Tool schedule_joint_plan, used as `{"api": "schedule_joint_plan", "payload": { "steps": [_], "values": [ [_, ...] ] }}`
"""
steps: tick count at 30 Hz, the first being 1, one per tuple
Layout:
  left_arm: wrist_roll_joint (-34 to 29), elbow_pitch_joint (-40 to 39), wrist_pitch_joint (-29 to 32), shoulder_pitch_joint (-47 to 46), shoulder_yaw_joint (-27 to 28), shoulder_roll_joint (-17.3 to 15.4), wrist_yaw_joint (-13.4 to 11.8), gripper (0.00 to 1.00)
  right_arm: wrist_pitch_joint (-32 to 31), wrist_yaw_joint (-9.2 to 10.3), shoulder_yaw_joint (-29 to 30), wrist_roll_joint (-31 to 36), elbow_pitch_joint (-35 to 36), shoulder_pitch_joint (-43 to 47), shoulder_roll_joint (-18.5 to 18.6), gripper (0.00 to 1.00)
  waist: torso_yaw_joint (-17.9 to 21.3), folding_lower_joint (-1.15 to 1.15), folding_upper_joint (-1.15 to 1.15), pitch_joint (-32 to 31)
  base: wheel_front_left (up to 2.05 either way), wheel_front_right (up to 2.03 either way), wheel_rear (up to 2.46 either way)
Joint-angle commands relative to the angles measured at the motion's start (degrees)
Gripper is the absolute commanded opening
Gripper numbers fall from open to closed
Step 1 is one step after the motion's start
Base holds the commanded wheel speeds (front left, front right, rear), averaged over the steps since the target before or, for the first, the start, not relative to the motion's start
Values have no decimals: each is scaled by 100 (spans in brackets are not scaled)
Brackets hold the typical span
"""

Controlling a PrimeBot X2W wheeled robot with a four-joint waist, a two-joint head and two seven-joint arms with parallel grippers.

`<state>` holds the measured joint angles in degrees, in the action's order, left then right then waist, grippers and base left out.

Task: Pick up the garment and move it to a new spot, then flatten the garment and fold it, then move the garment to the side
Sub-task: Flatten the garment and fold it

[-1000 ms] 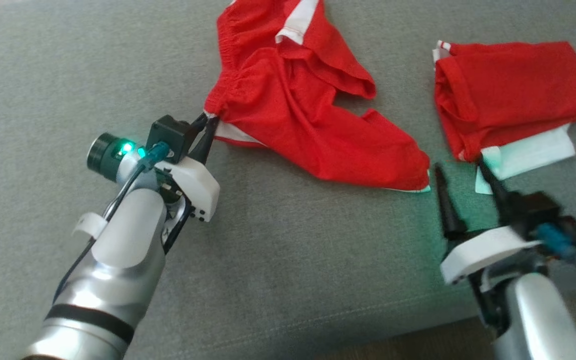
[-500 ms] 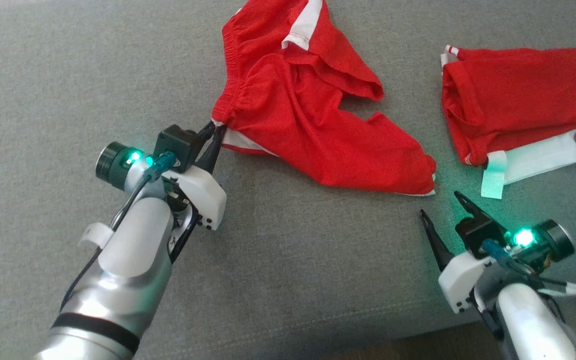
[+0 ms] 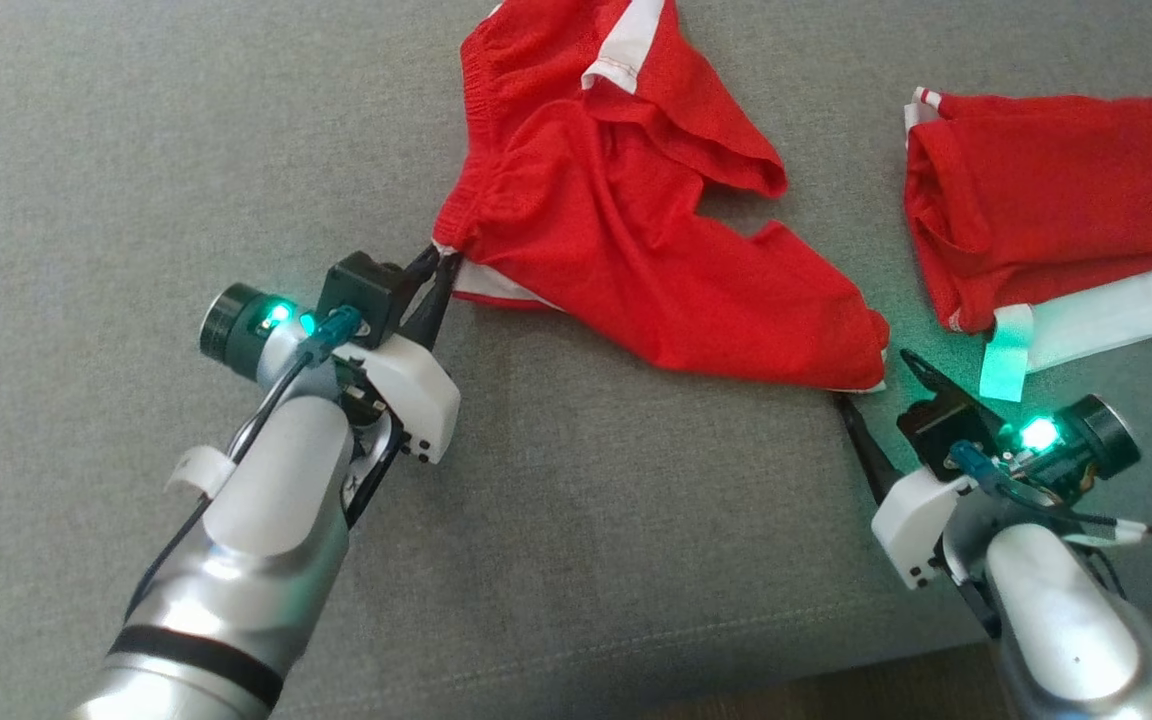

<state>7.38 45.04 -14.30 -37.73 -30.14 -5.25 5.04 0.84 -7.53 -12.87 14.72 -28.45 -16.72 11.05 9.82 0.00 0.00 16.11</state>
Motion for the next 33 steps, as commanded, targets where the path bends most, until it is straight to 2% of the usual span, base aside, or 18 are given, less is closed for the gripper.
{"api": "schedule_joint_plan", "payload": {
  "steps": [1, 3, 4, 12, 17, 23, 24, 29, 33],
  "values": [
    [23, -148, -70, -221, 153, -90, -27, 0, 20, 4, -139, 50, 46, -81, 55, 75, -3, 0, 0, 3, 0, 0, 0],
    [27, -140, -70, -239, 148, -88, -27, 0, 14, 4, -170, 26, -40, -116, 48, 12, -8, 0, 0, 7, 0, 0, 0],
    [29, -135, -70, -246, 147, -89, -27, 0, 4, 4, -190, 13, -82, -133, 49, 0, -8, 0, 0, 7, 0, 0, 0],
    [54, -89, -70, -235, 147, -104, -40, 0, -27, 4, -290, -132, -211, -180, 106, 0, 10, 0, 0, -78, 0, 0, 0],
    [58, -122, -70, -142, 146, -161, -48, 0, -78, 4, -432, -483, 6, -214, 219, 0, -23, 0, 0, -249, 0, 0, 0],
    [34, -255, -70, -53, 159, -322, -71, 0, -547, 4, -705, -1547, 729, -505, 660, 0, -126, 0, 0, -610, 0, 0, 0],
    [34, -255, -70, -53, 159, -322, -71, 0, -547, 4, -705, -1547, 729, -505, 660, 0, -126, 0, 0, -610, 0, 0, 0],
    [19, -454, -70, -30, 161, -441, -77, 0, -1218, 4, -988, -2747, 1451, -898, 1135, 0, -240, 0, 0, -990, 0, 0, 0],
    [9, -708, -70, -16, 162, -519, -92, 0, -1627, 4, -1042, -3529, 1771, -1330, 1425, 0, -334, 0, 0, -1298, 0, 0, 0]
  ]
}}
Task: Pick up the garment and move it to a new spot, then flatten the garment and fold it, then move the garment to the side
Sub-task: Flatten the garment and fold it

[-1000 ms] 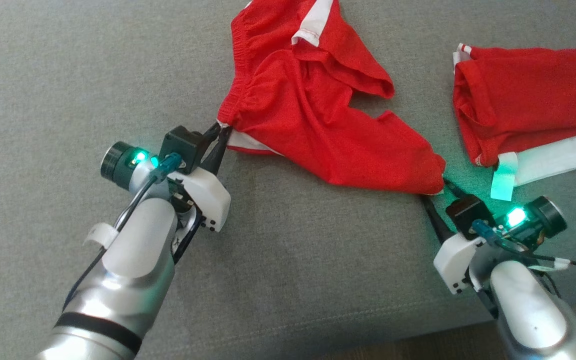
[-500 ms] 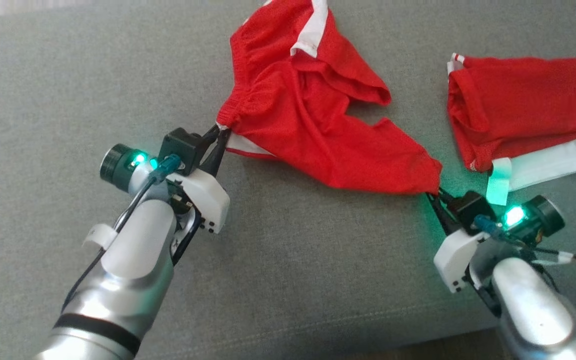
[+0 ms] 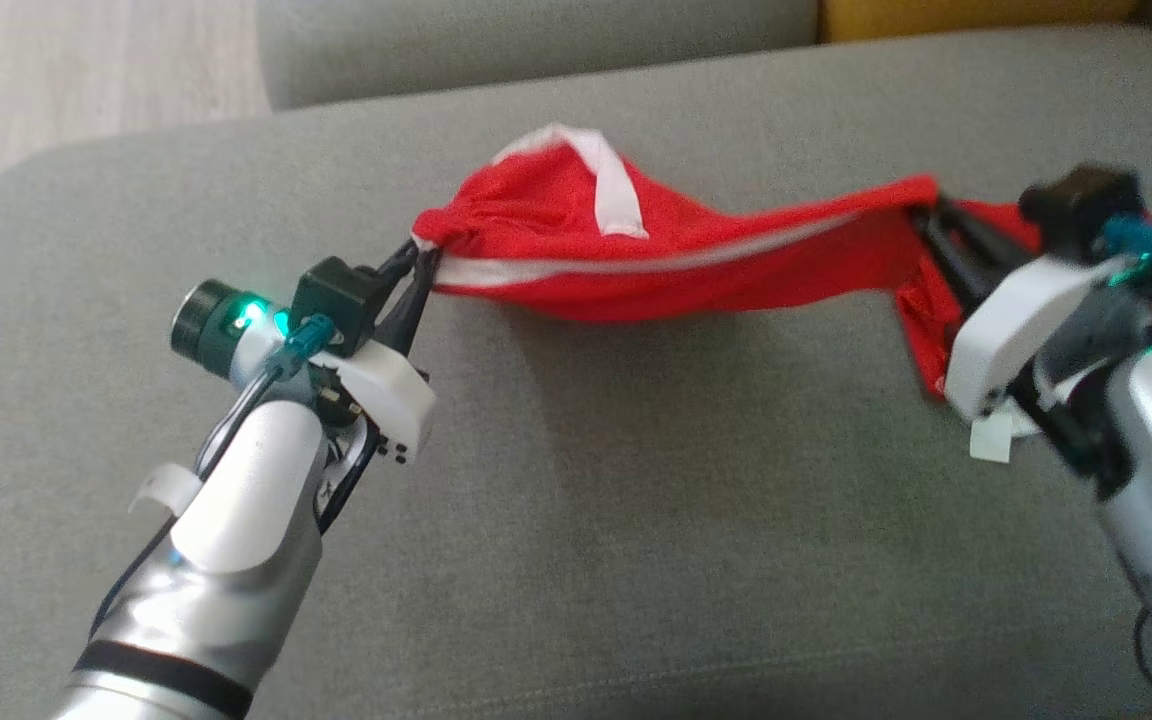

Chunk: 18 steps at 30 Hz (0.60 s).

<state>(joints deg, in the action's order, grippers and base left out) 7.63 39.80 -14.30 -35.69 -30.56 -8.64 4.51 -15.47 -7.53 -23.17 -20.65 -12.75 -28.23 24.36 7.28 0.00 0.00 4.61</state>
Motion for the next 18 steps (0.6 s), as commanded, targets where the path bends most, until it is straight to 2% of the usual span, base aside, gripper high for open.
{"api": "schedule_joint_plan", "payload": {
  "steps": [1, 9, 14, 18],
  "values": [
    [-6, -279, -70, -216, 226, -196, -60, 0, -62, 4, 9, -97, 215, -289, 129, 0, -103, 0, 0, -220, 0, 0, 0],
    [196, -1244, -70, -183, 534, -295, -237, 0, -218, 4, 6, -342, 158, -739, 113, 0, -360, 0, 0, -598, 0, 0, 0],
    [303, -1822, 3, -91, 602, -380, -262, 0, -216, 4, 210, -252, 330, -600, 64, 0, -502, 0, 0, -781, 0, 0, 0],
    [379, -2497, 306, 103, 626, -488, -312, 0, -342, 4, 562, -150, 768, -224, -33, 0, -592, 0, 0, -911, 0, 0, 0]
  ]
}}
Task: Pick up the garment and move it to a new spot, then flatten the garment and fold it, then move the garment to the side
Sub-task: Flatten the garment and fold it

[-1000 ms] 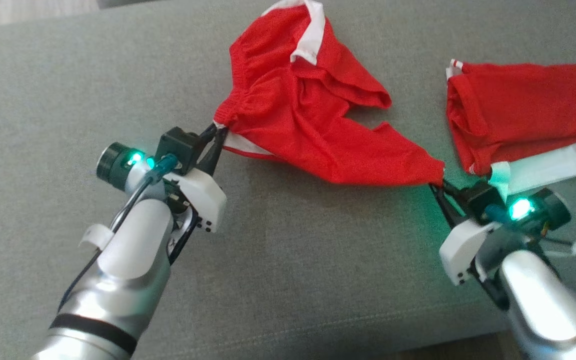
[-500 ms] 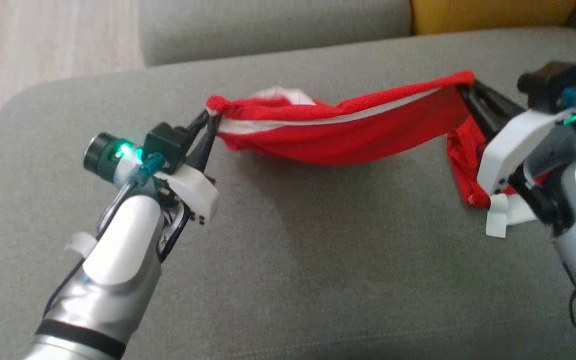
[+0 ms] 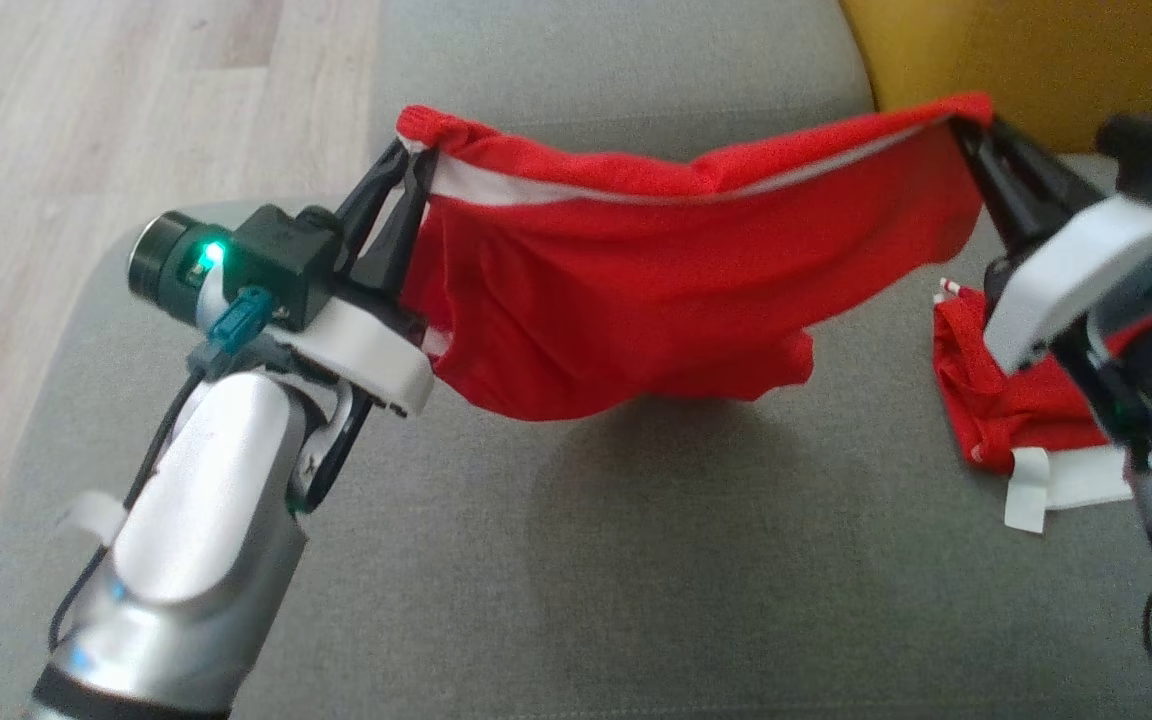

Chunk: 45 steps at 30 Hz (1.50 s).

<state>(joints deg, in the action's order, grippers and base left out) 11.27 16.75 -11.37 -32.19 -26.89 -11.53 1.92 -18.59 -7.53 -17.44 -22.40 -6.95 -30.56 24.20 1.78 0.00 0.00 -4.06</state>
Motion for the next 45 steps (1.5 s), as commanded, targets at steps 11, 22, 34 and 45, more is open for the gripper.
{"api": "schedule_joint_plan", "payload": {
  "steps": [11, 22, 34, 45],
  "values": [
    [252, -1615, 1111, -247, 482, -767, 32, 0, -916, 4, 760, 400, 1579, 252, -444, 0, 28, 0, 0, 183, 0, 0, 0],
    [450, 420, 942, -2695, 873, -831, 327, 0, 84, 4, 289, 1040, -946, -3127, -1078, 0, 438, 0, 0, 1602, 0, 0, 0],
    [558, 2650, -342, -4535, 1290, -143, 103, 0, 2795, 4, 1393, 2263, -4137, -5120, -2028, 0, 384, 0, 0, 2580, 0, 0, 0],
    [488, 2691, -362, -2750, 1202, 453, 436, 0, 2880, 4, 640, 1684, -5853, -3954, -2129, 0, 22, 0, 0, 2515, 0, 0, 0]
  ]
}}
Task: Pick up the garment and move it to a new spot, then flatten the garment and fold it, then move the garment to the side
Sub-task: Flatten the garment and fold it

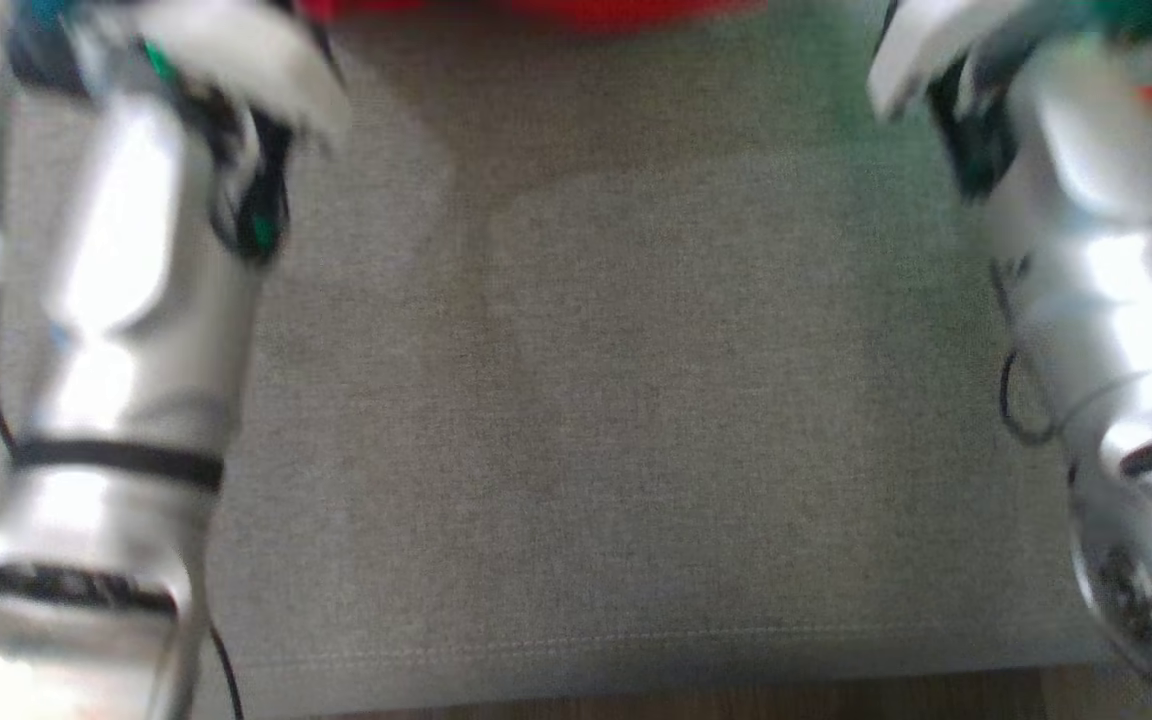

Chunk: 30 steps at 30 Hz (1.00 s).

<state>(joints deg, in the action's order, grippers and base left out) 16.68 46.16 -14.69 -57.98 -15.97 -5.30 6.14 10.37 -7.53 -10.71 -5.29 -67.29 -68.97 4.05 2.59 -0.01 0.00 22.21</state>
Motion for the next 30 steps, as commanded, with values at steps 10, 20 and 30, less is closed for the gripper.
{"api": "schedule_joint_plan", "payload": {
  "steps": [10, 20, 30],
  "values": [
    [-450, -603, -30, 1921, -541, -178, 124, 0, -935, 4, -1616, -983, 14, 1245, 246, 0, -119, 1, 0, -1067, 0, 0, 0],
    [-695, -1012, -30, 3024, -1038, -301, 132, 0, -2019, 4, -3228, -2369, 1449, 2238, 1610, 0, -49, 1, 0, -1736, 0, 0, 0],
    [-581, -1645, 3, 4200, -1436, -392, 134, 0, -3300, 4, -4058, -3851, 3336, 3113, 3305, 0, 60, 1, 0, -2257, 0, 0, 0]
  ]
}}
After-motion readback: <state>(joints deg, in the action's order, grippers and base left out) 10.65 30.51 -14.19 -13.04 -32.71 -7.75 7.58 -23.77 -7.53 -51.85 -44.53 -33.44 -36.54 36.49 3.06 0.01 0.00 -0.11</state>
